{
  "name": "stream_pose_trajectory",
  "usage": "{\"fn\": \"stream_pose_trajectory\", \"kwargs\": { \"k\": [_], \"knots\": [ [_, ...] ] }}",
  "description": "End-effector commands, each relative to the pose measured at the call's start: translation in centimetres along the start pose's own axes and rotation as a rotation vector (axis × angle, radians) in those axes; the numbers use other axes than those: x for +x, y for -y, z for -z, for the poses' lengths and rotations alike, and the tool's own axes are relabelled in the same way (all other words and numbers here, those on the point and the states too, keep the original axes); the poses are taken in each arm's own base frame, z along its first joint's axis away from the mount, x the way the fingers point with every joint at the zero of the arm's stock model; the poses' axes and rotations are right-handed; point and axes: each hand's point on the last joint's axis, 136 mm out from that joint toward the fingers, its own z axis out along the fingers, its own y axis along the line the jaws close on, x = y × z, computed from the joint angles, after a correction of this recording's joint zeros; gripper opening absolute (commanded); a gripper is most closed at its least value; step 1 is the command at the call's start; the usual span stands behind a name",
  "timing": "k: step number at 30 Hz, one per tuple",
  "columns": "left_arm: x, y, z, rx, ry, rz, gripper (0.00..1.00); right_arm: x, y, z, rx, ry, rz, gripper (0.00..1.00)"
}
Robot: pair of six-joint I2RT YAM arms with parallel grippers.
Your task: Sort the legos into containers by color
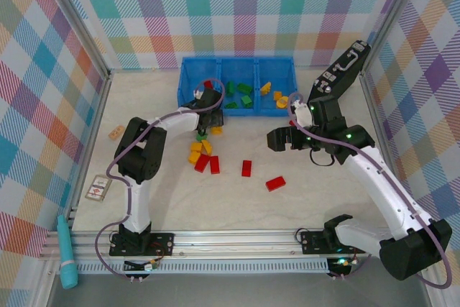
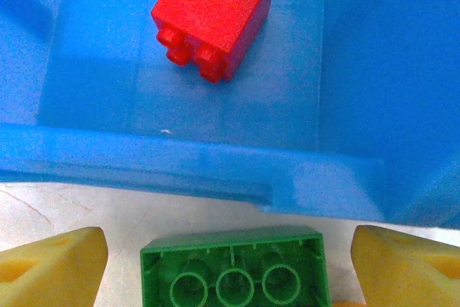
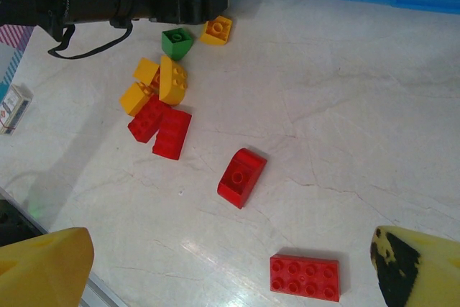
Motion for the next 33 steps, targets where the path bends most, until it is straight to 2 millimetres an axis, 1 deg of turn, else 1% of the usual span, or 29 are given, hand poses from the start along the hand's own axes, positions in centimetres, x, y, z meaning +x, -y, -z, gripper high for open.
{"fn": "stream_pose_trajectory", "kwargs": {
  "k": [1,6,14,19,26,30,33],
  "knots": [
    [-0.4,0.1,-0.9,0.000,0.001,0.022,0.88,0.0,-0.4,-0.5,-0.030,-0.007,0.011,0.99],
    [0.1,0.3,-1.6,0.001,-0.019,0.024,0.88,0.0,-0.4,-0.7,-0.030,-0.013,0.009,0.99],
    [0.8,-0.6,-2.2,-0.032,-0.034,0.015,0.86,-0.1,-0.3,-0.8,-0.026,-0.013,0.010,0.99],
    [1.5,-0.9,-2.5,-0.034,-0.051,0.019,0.81,0.0,-0.2,-1.1,-0.023,-0.020,0.003,0.99],
    [2.1,-1.7,-2.7,-0.039,-0.062,0.032,0.71,0.3,0.0,-0.9,-0.016,-0.023,-0.004,0.99],
    [2.3,-2.3,-2.5,-0.045,-0.065,0.039,0.65,0.5,0.0,-0.9,-0.014,-0.024,-0.009,0.99],
    [1.9,-2.4,-1.8,-0.042,-0.060,0.025,0.61,0.6,0.1,-0.8,-0.013,-0.026,-0.009,0.99]
  ]
}}
